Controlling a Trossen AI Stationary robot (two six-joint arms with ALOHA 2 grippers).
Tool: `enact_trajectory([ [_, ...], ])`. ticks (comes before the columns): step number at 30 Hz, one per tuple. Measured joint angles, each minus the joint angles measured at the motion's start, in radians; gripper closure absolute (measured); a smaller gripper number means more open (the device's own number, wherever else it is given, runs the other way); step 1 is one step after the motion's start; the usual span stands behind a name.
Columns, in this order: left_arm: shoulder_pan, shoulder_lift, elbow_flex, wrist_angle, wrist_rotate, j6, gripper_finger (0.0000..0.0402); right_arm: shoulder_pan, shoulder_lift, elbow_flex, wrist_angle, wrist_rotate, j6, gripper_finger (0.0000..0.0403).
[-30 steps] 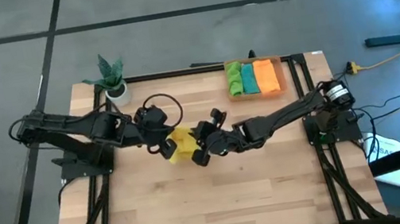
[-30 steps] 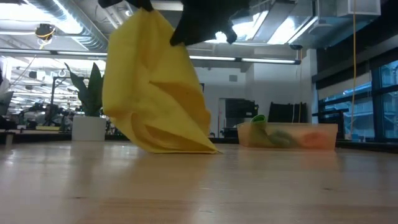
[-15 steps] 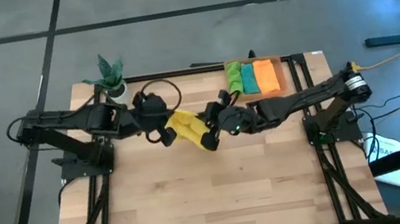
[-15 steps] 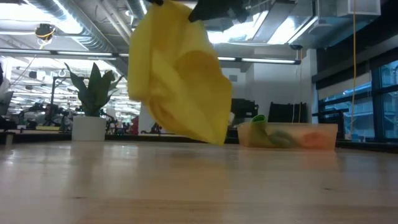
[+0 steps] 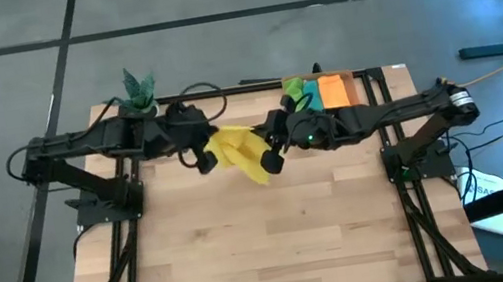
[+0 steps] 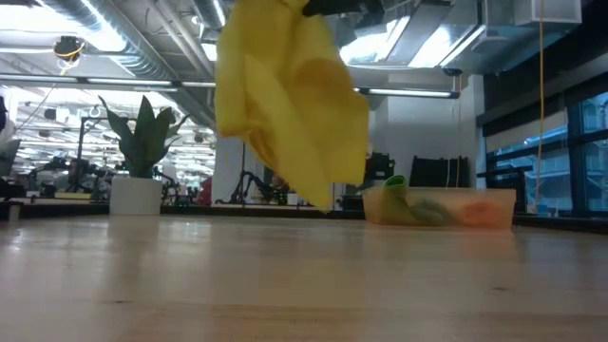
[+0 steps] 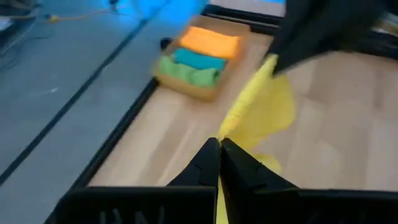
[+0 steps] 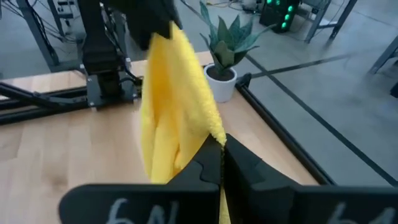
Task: Roll microfiber towels into tight, uniform cylinder then place into a basket
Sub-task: Fold the yellow towel
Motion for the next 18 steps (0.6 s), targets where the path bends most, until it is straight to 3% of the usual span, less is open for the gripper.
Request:
enact_trajectory([
  [4, 0.021, 0.001, 0.000, 0.001, 0.244, 0.115, 0.0402, -0.003, -0.009, 0.000, -0.010, -0.002, -0.024, 0.0399],
  [8, 0.018, 0.015, 0.000, -0.019, 0.100, 0.075, 0.0402, -0.005, -0.010, 0.000, -0.016, -0.001, -0.042, 0.0399],
  [11, 0.020, 0.019, 0.000, -0.002, 0.265, 0.140, 0.0402, -0.005, -0.010, 0.000, -0.019, -0.002, -0.043, 0.0400],
  [15, 0.006, 0.027, -0.001, -0.019, 0.076, 0.081, 0.0402, -0.004, -0.010, 0.000, -0.033, -0.001, -0.043, 0.0400],
  [18, 0.015, 0.025, 0.001, -0.004, 0.272, 0.127, 0.0402, -0.005, -0.010, 0.000, -0.037, -0.001, -0.043, 0.0400],
])
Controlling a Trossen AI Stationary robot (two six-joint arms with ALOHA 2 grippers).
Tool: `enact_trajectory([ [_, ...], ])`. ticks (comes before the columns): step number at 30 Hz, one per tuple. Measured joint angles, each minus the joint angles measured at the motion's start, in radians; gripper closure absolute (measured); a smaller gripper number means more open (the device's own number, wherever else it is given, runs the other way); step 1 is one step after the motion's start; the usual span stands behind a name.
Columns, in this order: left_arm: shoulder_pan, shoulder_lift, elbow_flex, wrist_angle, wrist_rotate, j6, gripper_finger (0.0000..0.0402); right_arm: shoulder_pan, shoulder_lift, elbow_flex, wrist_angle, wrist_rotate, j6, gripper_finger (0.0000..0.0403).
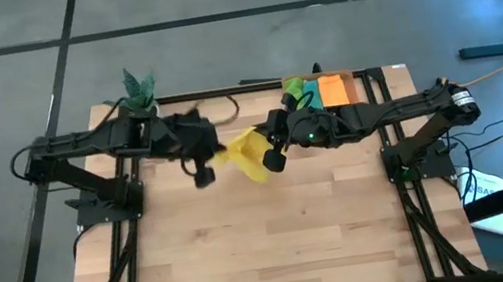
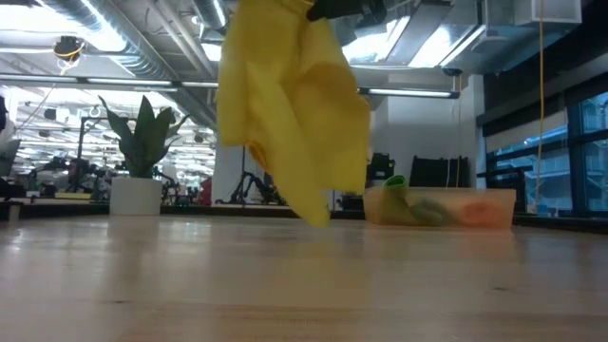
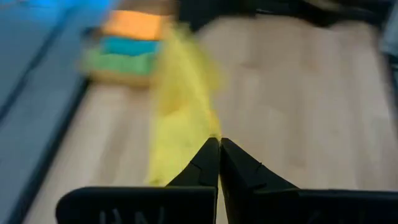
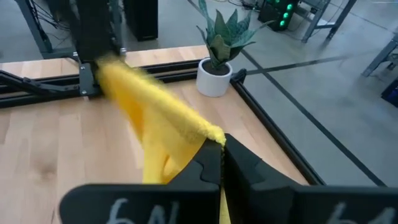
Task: Roll microfiber towels into tight, uniform cylinder then place into a basket
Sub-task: Fold the yellow towel
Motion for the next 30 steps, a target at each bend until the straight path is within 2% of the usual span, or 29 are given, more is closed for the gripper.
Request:
enact_trajectory([
  [1, -0.008, 0.003, 0.000, 0.001, 0.017, 0.010, 0.0402, 0.001, 0.000, 0.000, 0.001, -0.001, 0.000, 0.0400],
  [2, -0.014, 0.004, -0.001, -0.013, -0.017, 0.005, 0.0401, 0.001, 0.000, 0.000, -0.001, -0.002, 0.000, 0.0400],
  [4, -0.015, 0.001, -0.001, -0.061, -0.143, -0.048, 0.0402, 0.003, 0.000, 0.000, 0.000, -0.004, -0.002, 0.0400],
  [5, -0.008, 0.001, -0.001, -0.067, -0.140, -0.064, 0.0401, 0.002, 0.000, 0.000, 0.000, -0.003, -0.002, 0.0400],
  [7, -0.002, 0.001, -0.001, -0.054, -0.020, -0.049, 0.0402, -0.001, 0.000, 0.000, 0.000, -0.001, 0.000, 0.0400],
  [8, -0.012, 0.002, -0.001, -0.044, 0.005, -0.038, 0.0401, -0.001, 0.000, 0.000, 0.000, 0.000, 0.002, 0.0400],
  [11, -0.035, 0.015, -0.002, -0.089, -0.148, -0.076, 0.0401, 0.001, 0.000, 0.000, -0.003, 0.000, 0.002, 0.0400],
  [12, -0.032, 0.015, -0.003, -0.091, -0.155, -0.094, 0.0402, 0.001, 0.000, 0.000, -0.003, 0.000, 0.005, 0.0400],
  [15, -0.038, 0.024, 0.001, -0.035, -0.024, -0.051, 0.0401, -0.002, 0.000, 0.000, -0.004, 0.002, 0.026, 0.0400],
  [19, -0.049, 0.043, -0.004, -0.099, -0.180, -0.090, 0.0401, 0.001, 0.000, 0.000, -0.004, -0.001, 0.027, 0.0400],
  [22, -0.042, 0.047, -0.001, -0.063, -0.052, -0.054, 0.0401, -0.001, 0.000, 0.000, -0.004, -0.001, 0.034, 0.0400],
  [23, -0.052, 0.053, -0.001, -0.066, -0.044, -0.038, 0.0401, -0.002, 0.000, 0.000, -0.004, -0.001, 0.042, 0.0400],
  [26, -0.052, 0.055, -0.003, -0.128, -0.149, -0.085, 0.0401, -0.001, 0.000, 0.000, -0.004, -0.002, 0.049, 0.0400],
  [30, -0.047, 0.054, -0.001, -0.113, -0.037, -0.071, 0.0401, 0.000, 0.000, 0.000, -0.007, -0.007, 0.049, 0.0400],
])
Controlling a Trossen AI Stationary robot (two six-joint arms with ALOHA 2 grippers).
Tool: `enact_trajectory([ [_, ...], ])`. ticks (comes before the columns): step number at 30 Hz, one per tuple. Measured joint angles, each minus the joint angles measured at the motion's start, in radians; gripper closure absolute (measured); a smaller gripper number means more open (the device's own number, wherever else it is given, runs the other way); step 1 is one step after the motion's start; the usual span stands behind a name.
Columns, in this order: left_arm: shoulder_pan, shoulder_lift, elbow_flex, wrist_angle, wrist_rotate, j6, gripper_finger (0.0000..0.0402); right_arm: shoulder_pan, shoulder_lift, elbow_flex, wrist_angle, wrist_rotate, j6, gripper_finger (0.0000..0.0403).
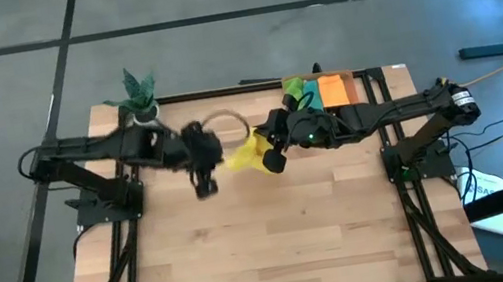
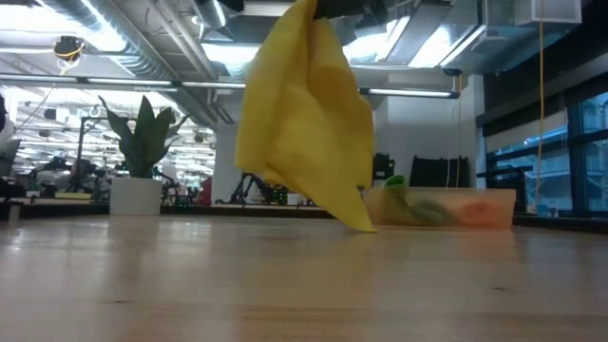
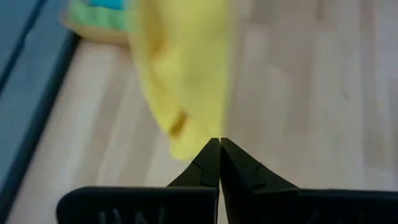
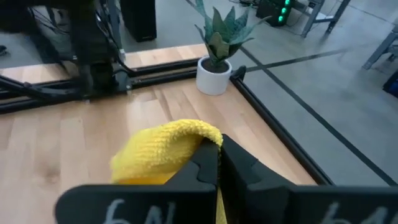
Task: Roll microfiber towels into tight, uniform cylinder then place into a basket
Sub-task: Fold the yellow towel
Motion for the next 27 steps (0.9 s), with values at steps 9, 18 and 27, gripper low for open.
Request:
enact_trajectory([
  [9, 0.006, 0.000, -0.001, 0.007, -0.016, 0.019, 0.0401, 0.000, 0.000, 0.000, -0.068, -0.135, 0.002, 0.0400],
  [18, 0.014, -0.001, -0.001, 0.010, -0.077, 0.001, 0.0401, -0.014, -0.004, 0.127, -0.189, -0.120, -0.002, 0.0400],
  [27, -0.019, -0.001, -0.001, 0.001, -0.081, -0.002, 0.0402, -0.122, -0.006, 0.338, -0.301, -0.136, -0.141, 0.0400],
])
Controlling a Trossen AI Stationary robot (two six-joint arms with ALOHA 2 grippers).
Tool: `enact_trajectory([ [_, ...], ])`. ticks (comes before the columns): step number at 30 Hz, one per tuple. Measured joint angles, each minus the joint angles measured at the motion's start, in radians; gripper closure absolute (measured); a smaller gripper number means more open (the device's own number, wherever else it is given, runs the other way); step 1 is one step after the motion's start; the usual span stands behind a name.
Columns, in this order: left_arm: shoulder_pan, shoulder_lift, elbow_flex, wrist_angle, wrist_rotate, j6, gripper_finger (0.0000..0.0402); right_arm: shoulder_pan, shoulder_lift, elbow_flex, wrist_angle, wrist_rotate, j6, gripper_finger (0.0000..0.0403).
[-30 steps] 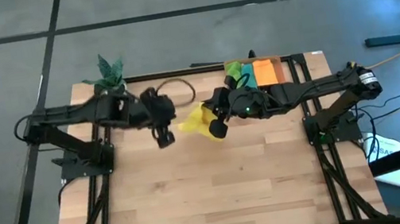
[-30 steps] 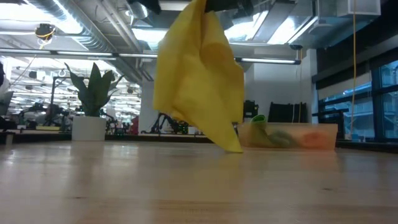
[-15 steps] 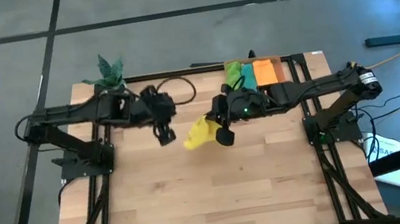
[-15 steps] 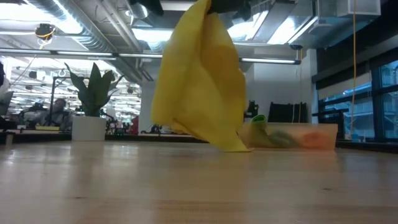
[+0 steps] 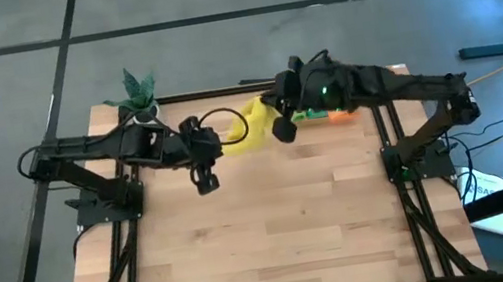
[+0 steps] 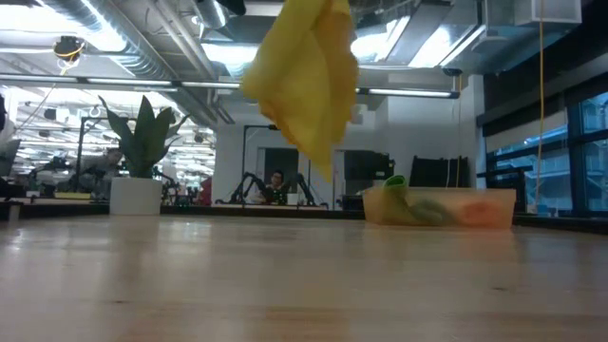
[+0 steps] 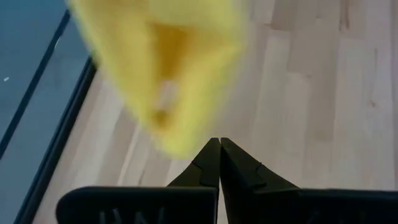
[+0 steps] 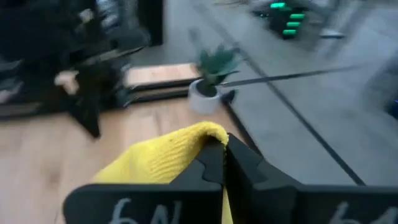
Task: Roll microfiber towels into tight, uniform cylinder then place into a basket
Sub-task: Fold the yellow towel
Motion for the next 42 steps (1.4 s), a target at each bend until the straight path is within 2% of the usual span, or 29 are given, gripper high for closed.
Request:
enact_trajectory([
  [2, -0.002, 0.000, 0.000, 0.000, 0.002, -0.009, 0.0402, -0.025, 0.000, 0.029, -0.037, -0.107, -0.046, 0.0400],
  [5, -0.001, 0.000, 0.000, -0.001, 0.003, -0.024, 0.0401, -0.038, 0.002, 0.060, -0.046, -0.113, -0.015, 0.0400],
  [9, -0.001, 0.000, 0.000, 0.000, 0.003, -0.034, 0.0401, -0.050, 0.002, 0.068, -0.081, -0.198, -0.043, 0.0400],
  [14, -0.001, 0.000, 0.000, 0.000, 0.003, -0.099, 0.0401, -0.061, 0.034, 0.068, -0.078, -0.201, -0.018, 0.0400],
  [20, -0.002, 0.000, 0.000, 0.004, 0.003, -0.099, 0.0397, -0.061, 0.068, 0.066, -0.086, -0.203, -0.045, 0.0400],
  [29, 0.005, 0.024, -0.001, 0.012, 0.003, -0.097, 0.0326, -0.081, 0.066, 0.079, -0.081, -0.202, -0.041, 0.0400],
  [33, 0.006, 0.062, -0.035, 0.018, -0.005, -0.044, 0.0314, -0.081, 0.066, 0.079, -0.042, -0.179, -0.043, 0.0400],
  [36, 0.002, 0.097, -0.059, 0.079, -0.050, -0.013, 0.0315, -0.083, 0.066, 0.079, -0.032, -0.178, -0.040, 0.0400],
  [40, -0.023, 0.128, -0.082, 0.194, -0.203, 0.061, 0.0318, -0.088, 0.066, 0.079, -0.028, -0.162, -0.022, 0.0400],
  [42, -0.034, 0.137, -0.098, 0.229, -0.215, 0.086, 0.0318, -0.096, 0.066, 0.079, -0.030, -0.162, -0.014, 0.0400],
])
